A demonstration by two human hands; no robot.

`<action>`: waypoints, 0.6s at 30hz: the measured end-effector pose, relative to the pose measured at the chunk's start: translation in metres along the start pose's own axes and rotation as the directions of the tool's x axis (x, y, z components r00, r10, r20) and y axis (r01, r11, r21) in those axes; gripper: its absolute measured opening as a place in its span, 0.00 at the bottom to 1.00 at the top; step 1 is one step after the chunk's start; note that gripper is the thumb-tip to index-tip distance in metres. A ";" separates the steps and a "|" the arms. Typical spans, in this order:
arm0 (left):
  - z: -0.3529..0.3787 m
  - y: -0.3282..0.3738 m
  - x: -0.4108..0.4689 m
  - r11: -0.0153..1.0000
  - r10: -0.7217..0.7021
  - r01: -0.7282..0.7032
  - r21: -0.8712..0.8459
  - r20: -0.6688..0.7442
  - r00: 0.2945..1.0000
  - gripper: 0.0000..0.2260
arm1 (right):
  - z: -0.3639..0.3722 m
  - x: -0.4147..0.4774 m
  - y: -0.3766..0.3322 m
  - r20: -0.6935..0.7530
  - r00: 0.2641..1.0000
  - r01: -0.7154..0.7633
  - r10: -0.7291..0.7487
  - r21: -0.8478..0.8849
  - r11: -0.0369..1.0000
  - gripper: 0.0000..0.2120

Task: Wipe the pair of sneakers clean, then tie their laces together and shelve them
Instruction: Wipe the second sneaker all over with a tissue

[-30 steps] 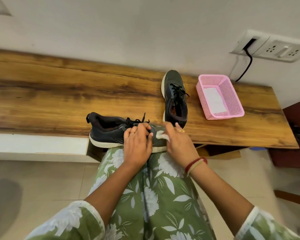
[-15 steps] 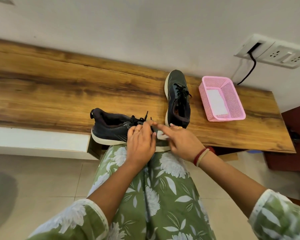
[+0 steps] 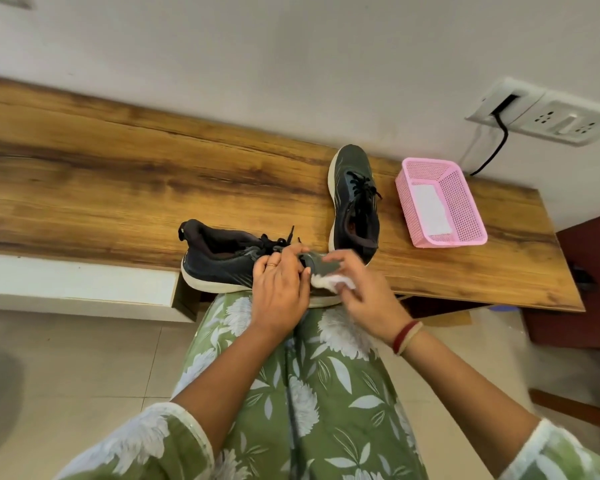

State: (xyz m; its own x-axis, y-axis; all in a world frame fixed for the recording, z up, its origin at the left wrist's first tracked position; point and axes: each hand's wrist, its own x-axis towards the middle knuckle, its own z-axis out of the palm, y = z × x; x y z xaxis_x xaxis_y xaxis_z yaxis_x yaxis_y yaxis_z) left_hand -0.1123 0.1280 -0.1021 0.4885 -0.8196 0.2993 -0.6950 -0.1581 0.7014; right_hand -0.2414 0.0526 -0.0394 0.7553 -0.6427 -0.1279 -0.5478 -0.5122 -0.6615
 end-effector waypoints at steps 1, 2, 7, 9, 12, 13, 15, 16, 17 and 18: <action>0.000 0.000 0.000 1.000 -0.001 0.001 0.004 -0.007 1.000 0.15 | -0.007 0.000 0.008 -0.161 0.983 -0.075 0.093 0.114 0.991 0.19; 0.000 0.000 0.001 1.000 0.000 0.000 0.004 -0.013 1.000 0.15 | -0.013 0.001 0.016 -0.330 0.927 -0.116 0.177 0.196 0.974 0.18; 0.002 0.000 0.001 1.000 0.002 -0.002 0.006 -0.014 1.000 0.15 | 0.006 -0.007 0.018 -0.345 0.932 -0.149 0.109 -0.092 0.985 0.15; 0.003 0.000 0.001 1.000 0.004 -0.004 0.011 -0.015 1.000 0.14 | 0.024 -0.012 0.008 -0.162 0.986 -0.006 -0.038 -0.262 0.965 0.15; 0.003 0.000 0.001 1.000 0.012 -0.012 0.017 -0.023 1.000 0.13 | 0.020 -0.005 0.013 -0.066 0.977 0.146 -0.200 -0.471 0.870 0.13; 0.004 -0.001 0.001 1.000 0.015 -0.014 0.016 -0.022 1.000 0.13 | 0.012 -0.002 0.017 -0.104 0.980 0.094 -0.167 -0.499 0.862 0.12; 0.005 -0.001 0.000 1.000 0.024 -0.024 0.020 -0.027 0.999 0.13 | 0.005 -0.001 0.016 -0.137 0.984 0.035 -0.117 -0.492 0.870 0.10; 0.005 -0.001 0.000 0.999 0.029 -0.028 0.023 -0.030 0.999 0.12 | 0.009 -0.002 0.012 -0.076 0.987 0.086 -0.141 -0.491 0.867 0.11; 0.005 -0.002 0.000 0.999 0.030 -0.029 0.024 -0.030 0.999 0.12 | 0.013 -0.005 0.008 0.009 0.982 0.169 -0.191 -0.502 0.848 0.11; 0.005 -0.002 0.000 0.999 0.028 -0.027 0.019 -0.027 0.999 0.13 | 0.015 -0.007 0.007 0.072 0.970 0.235 -0.232 -0.519 0.822 0.12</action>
State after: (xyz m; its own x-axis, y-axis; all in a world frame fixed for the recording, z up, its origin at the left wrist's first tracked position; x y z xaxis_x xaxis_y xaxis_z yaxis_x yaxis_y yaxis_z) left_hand -0.1133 0.1254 -0.1069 0.4830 -0.8085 0.3363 -0.7179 -0.1458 0.6807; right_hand -0.2449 0.0618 -0.0545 0.8857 -0.4635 -0.0241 -0.4593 -0.8678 -0.1898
